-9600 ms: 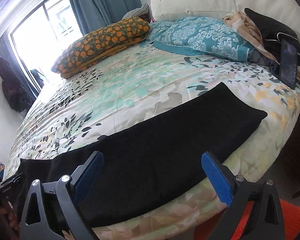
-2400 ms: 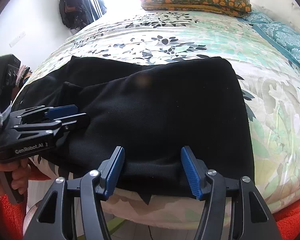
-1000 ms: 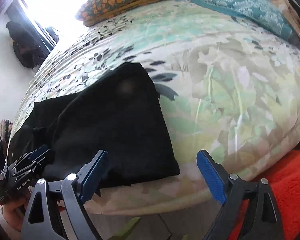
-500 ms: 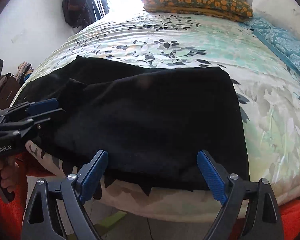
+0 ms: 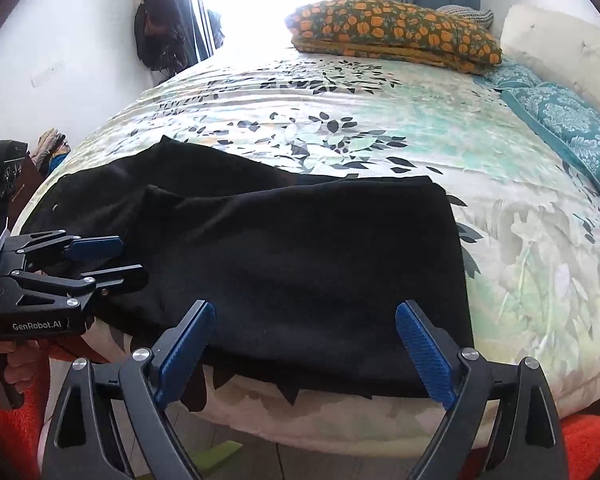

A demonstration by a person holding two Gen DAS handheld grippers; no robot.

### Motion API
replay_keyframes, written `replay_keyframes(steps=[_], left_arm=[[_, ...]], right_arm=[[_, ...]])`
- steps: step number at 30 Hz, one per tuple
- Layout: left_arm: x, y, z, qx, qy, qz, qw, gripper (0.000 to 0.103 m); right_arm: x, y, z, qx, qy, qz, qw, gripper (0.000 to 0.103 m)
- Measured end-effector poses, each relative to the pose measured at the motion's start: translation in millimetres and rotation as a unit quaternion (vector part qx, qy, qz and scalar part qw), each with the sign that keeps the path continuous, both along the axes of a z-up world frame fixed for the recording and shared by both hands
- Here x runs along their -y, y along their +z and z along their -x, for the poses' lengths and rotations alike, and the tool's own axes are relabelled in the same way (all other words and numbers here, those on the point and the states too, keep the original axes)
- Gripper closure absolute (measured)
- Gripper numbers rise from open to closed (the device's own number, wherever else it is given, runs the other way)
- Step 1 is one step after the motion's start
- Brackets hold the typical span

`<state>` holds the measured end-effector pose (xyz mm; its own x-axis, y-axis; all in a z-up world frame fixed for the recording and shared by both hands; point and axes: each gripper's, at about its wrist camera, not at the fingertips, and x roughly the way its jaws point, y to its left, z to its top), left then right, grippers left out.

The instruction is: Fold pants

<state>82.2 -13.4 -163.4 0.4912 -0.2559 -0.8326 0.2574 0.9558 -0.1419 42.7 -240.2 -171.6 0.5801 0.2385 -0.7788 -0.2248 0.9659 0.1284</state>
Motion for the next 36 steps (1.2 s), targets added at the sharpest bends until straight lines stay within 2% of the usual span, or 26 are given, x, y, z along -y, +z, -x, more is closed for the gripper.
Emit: replay_keyframes(steps=[4, 9, 11, 16, 19, 22, 26, 30, 32, 34, 36], left_arm=[[-32, 7, -3, -0.003, 0.050, 0.028, 0.9983, 0.039], [-73, 21, -11, 0.011, 0.114, 0.055, 0.9919, 0.039], [-93, 26, -14, 0.013, 0.142, 0.073, 0.9871, 0.034], [-152, 42, -22, 0.021, 0.197, 0.101, 0.9749, 0.033], [-206, 64, -23, 0.041, 0.237, 0.100, 0.9654, 0.033], [-269, 73, -22, 0.023, 0.268, 0.127, 0.9547, 0.033], [-332, 52, -11, -0.029, 0.278, 0.182, 0.9428, 0.033], [-341, 13, 7, -0.069, 0.288, 0.177, 0.9387, 0.033], [-343, -1, 14, -0.067, 0.298, 0.168, 0.9372, 0.033], [-349, -15, 18, -0.067, 0.316, 0.171, 0.9307, 0.033], [-355, -32, 17, -0.086, 0.337, 0.173, 0.9215, 0.030]], right_arm=[[15, -5, -6, -0.021, -0.036, -0.025, 0.999, 0.011], [15, -2, -8, -0.012, -0.039, -0.024, 0.999, 0.011], [12, -3, -8, -0.014, -0.034, -0.022, 0.999, 0.011], [4, -4, -9, -0.016, -0.020, -0.020, 0.999, 0.011], [1, -4, -12, -0.016, -0.017, -0.026, 0.999, 0.011], [-1, -3, -16, -0.016, -0.014, -0.032, 0.999, 0.011], [-6, -4, -20, -0.020, -0.008, -0.040, 0.999, 0.011], [-16, -6, -21, -0.024, 0.004, -0.041, 0.999, 0.011], [-23, -7, -20, -0.024, 0.014, -0.036, 0.999, 0.011], [-29, -7, -19, -0.023, 0.025, -0.029, 0.999, 0.011], [-34, -7, -17, -0.020, 0.035, -0.022, 0.999, 0.011]])
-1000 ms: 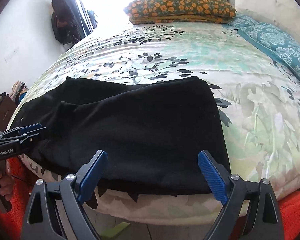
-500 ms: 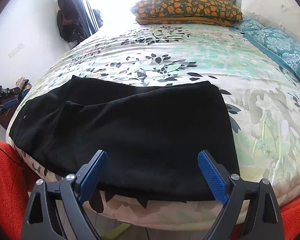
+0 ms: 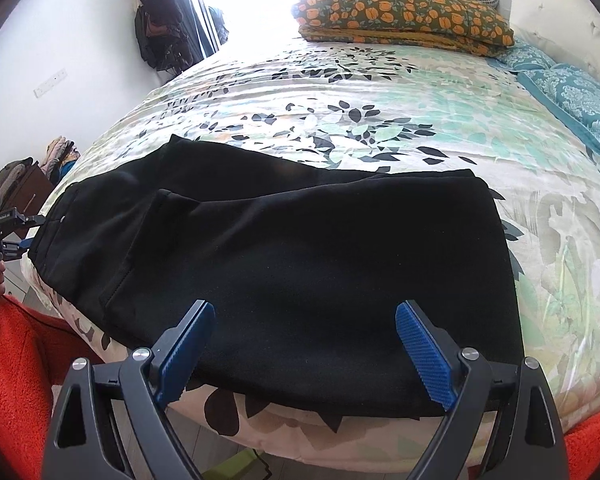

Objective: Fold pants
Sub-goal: 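Grasp the trouser end with the left gripper and fold it over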

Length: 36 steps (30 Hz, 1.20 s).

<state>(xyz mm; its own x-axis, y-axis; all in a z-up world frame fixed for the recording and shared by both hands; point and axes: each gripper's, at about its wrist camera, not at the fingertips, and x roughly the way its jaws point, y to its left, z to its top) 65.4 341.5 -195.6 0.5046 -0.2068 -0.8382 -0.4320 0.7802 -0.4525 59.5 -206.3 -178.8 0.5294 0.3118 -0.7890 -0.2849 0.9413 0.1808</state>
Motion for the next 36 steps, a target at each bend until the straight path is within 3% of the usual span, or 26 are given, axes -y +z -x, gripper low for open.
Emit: replay_keyframes(steps=[2, 5, 9, 14, 15, 16, 17, 18, 22, 27, 32, 36], left_arm=[[-4, -11, -3, -0.001, 0.009, 0.032, 0.9994, 0.020], [1, -13, -12, -0.004, -0.004, 0.039, 0.9992, 0.009], [11, -15, -23, -0.028, -0.013, 0.023, 0.9993, 0.004], [0, -12, -21, -0.023, -0.010, 0.088, 0.9958, 0.008], [-4, -11, -19, -0.025, 0.001, 0.092, 0.9955, 0.015], [-8, -10, -16, -0.038, 0.014, 0.079, 0.9960, 0.045], [-12, -9, -14, -0.039, 0.022, 0.089, 0.9950, 0.066], [-15, -7, -10, -0.029, 0.028, 0.112, 0.9929, 0.076], [-2, 28, -2, 0.008, 0.019, 0.113, 0.9934, 0.083], [39, 89, 6, 0.093, -0.023, 0.181, 0.9788, 0.085], [136, 138, -13, 0.126, -0.135, 0.188, 0.9647, 0.086], [233, 140, -35, 0.114, -0.218, 0.197, 0.9489, 0.088]], right_arm=[[-3, 0, 1, 0.003, 0.007, 0.005, 1.000, 0.011], [-2, -2, 2, 0.003, 0.006, 0.008, 1.000, 0.011], [2, -3, 0, -0.003, -0.005, -0.001, 1.000, 0.011], [10, -1, 0, -0.002, -0.012, -0.010, 1.000, 0.011], [12, -1, 0, -0.003, -0.013, -0.013, 1.000, 0.011], [12, -1, -1, -0.004, -0.015, -0.015, 1.000, 0.011], [13, -1, -2, -0.005, -0.016, -0.017, 1.000, 0.011], [14, -1, -2, -0.006, -0.018, -0.019, 1.000, 0.011], [19, 1, -3, -0.003, -0.026, -0.030, 0.999, 0.011], [25, 5, -5, 0.002, -0.037, -0.044, 0.998, 0.011], [36, 8, -7, 0.004, -0.055, -0.063, 0.996, 0.011], [50, 14, -6, 0.008, -0.074, -0.087, 0.993, 0.011]])
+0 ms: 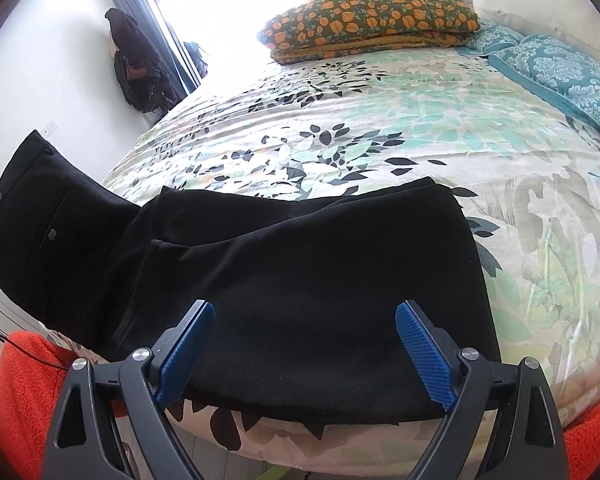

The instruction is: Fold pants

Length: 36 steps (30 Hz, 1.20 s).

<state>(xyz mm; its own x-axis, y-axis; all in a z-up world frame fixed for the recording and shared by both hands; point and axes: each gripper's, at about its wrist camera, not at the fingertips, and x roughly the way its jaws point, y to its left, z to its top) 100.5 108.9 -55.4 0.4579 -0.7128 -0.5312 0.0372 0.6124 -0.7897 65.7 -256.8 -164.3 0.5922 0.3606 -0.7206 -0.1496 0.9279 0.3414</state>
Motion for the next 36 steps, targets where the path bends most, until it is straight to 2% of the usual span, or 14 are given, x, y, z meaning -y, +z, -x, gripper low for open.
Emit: replay_keyframes(steps=[3, 5, 8, 10, 12, 14, 17, 20, 23, 26, 27, 31, 34, 36], left_arm=[[72, -29, -19, -0.022, -0.053, -0.033, 0.9978, 0.089], [113, -58, -32, -0.036, -0.076, -0.082, 0.9931, 0.089], [149, -99, -48, -0.066, -0.095, -0.133, 0.9844, 0.086], [161, -110, -55, -0.084, -0.108, -0.136, 0.9812, 0.079], [163, -105, -52, -0.092, -0.119, -0.108, 0.9827, 0.072], [157, -85, -46, -0.069, -0.121, -0.104, 0.9848, 0.042], [135, -48, -35, -0.008, -0.096, -0.128, 0.9872, 0.039], [99, -31, -29, 0.017, -0.045, -0.168, 0.9846, 0.036], [58, -42, -19, 0.011, 0.007, -0.206, 0.9785, 0.036], [26, -71, -6, -0.020, 0.044, -0.239, 0.9698, 0.036], [19, -81, -2, -0.027, 0.051, -0.242, 0.9686, 0.036], [21, -106, 10, -0.021, 0.038, -0.246, 0.9682, 0.038], [51, -103, 8, 0.026, -0.018, -0.331, 0.9430, 0.043], [66, -102, 9, 0.048, -0.038, -0.376, 0.9247, 0.044]], right_arm=[[14, 1, 0, -0.004, -0.012, -0.028, 1.000, 0.011], [23, 0, 0, -0.007, -0.016, -0.057, 0.998, 0.011], [40, -3, 1, -0.013, -0.016, -0.135, 0.991, 0.011], [49, -7, 1, -0.021, -0.016, -0.188, 0.982, 0.011], [57, -8, 1, -0.025, -0.015, -0.225, 0.974, 0.011], [60, -8, 1, -0.024, -0.011, -0.245, 0.969, 0.011], [53, -5, -1, -0.019, 0.015, -0.269, 0.963, 0.011], [32, -7, -4, -0.031, 0.071, -0.293, 0.953, 0.011], [-4, -12, -3, -0.060, 0.132, -0.271, 0.952, 0.011], [-37, -21, 1, -0.077, 0.133, -0.145, 0.977, 0.011], [-40, -26, 1, -0.084, 0.127, -0.131, 0.980, 0.012], [-35, -31, -8, -0.092, 0.098, -0.159, 0.978, 0.013], [-33, -38, -22, -0.108, 0.104, -0.233, 0.961, 0.013], [-39, -39, -30, -0.113, 0.103, -0.230, 0.961, 0.013]])
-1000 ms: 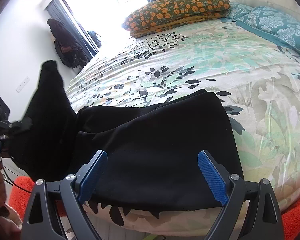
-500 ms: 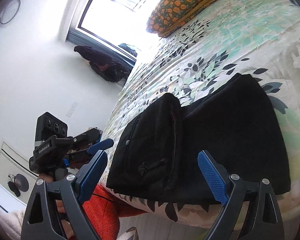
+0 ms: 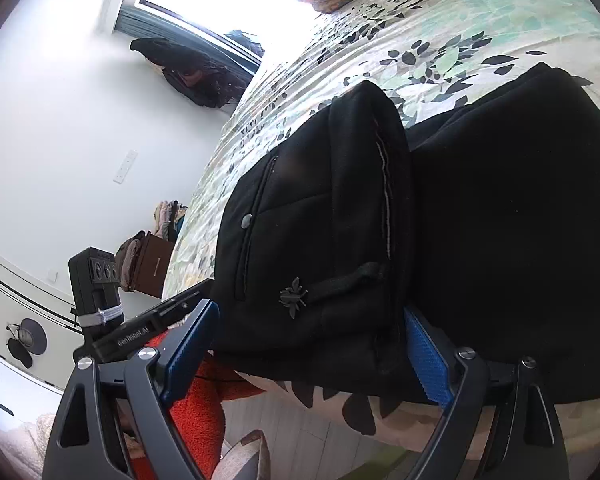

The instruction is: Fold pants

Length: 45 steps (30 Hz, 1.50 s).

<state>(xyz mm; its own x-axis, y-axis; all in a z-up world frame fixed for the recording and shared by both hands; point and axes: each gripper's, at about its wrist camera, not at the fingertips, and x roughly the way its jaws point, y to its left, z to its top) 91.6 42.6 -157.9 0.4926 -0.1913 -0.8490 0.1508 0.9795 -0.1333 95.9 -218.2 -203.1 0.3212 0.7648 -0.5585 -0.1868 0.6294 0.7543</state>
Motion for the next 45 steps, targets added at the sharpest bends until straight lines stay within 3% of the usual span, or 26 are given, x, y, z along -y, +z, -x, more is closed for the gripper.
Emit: replay_keyframes(steps=[2, 4, 6, 8, 9, 14, 18, 22, 25, 28, 31, 33, 34, 38, 42, 45], left_arm=[[4, -1, 0, 0.002, -0.006, -0.007, 1.0000, 0.044], [-2, -2, -1, -0.007, 0.002, 0.012, 0.9999, 0.044], [-9, 0, -2, -0.015, 0.013, 0.032, 0.9993, 0.044], [-11, 9, 2, -0.009, 0.018, 0.037, 0.9991, 0.044], [-9, 16, 6, 0.002, 0.016, 0.040, 0.9991, 0.044], [31, 63, 22, 0.071, -0.034, 0.042, 0.9960, 0.042], [66, 77, 29, 0.102, -0.084, 0.020, 0.9910, 0.041], [86, 51, 22, 0.067, -0.102, 0.006, 0.9925, 0.041], [94, 23, 20, 0.029, -0.115, -0.014, 0.9929, 0.041], [96, 15, 26, 0.034, -0.123, -0.036, 0.9911, 0.041], [91, 25, 26, 0.034, -0.112, -0.022, 0.9928, 0.041], [82, 33, 24, 0.042, -0.093, -0.009, 0.9947, 0.041], [77, 37, 23, 0.048, -0.083, -0.007, 0.9953, 0.041], [58, 48, 17, 0.077, -0.040, 0.003, 0.9962, 0.038], [73, 37, 7, 0.067, -0.059, -0.001, 0.9960, 0.038], [100, 17, 8, 0.055, -0.109, -0.038, 0.9918, 0.038]], right_arm=[[-6, -8, -9, -0.021, -0.004, 0.035, 0.999, 0.019], [-10, -9, -13, -0.026, -0.011, 0.080, 0.996, 0.042], [-12, 1, -14, -0.020, 0.000, 0.070, 0.997, 0.068], [-13, 25, -8, 0.013, 0.008, 0.054, 0.998, 0.082], [-13, 39, -6, 0.029, 0.009, 0.048, 0.998, 0.083], [8, 102, 5, 0.109, -0.009, 0.019, 0.994, 0.084], [56, 106, 5, 0.108, -0.048, 0.021, 0.993, 0.085], [106, 68, 6, 0.054, -0.096, 0.042, 0.993, 0.085], [132, 18, 10, -0.007, -0.121, 0.056, 0.991, 0.084], [142, -7, 10, -0.042, -0.137, 0.039, 0.989, 0.082], [136, 4, 5, -0.022, -0.123, 0.082, 0.989, 0.072], [136, 8, 7, -0.023, -0.128, 0.110, 0.985, 0.044], [141, 15, 14, -0.015, -0.141, 0.114, 0.983, 0.040], [162, 63, 32, 0.070, -0.210, 0.179, 0.959, 0.038], [131, 100, 19, 0.136, -0.149, 0.217, 0.955, 0.038], [85, 96, 6, 0.169, -0.076, 0.235, 0.954, 0.038]])
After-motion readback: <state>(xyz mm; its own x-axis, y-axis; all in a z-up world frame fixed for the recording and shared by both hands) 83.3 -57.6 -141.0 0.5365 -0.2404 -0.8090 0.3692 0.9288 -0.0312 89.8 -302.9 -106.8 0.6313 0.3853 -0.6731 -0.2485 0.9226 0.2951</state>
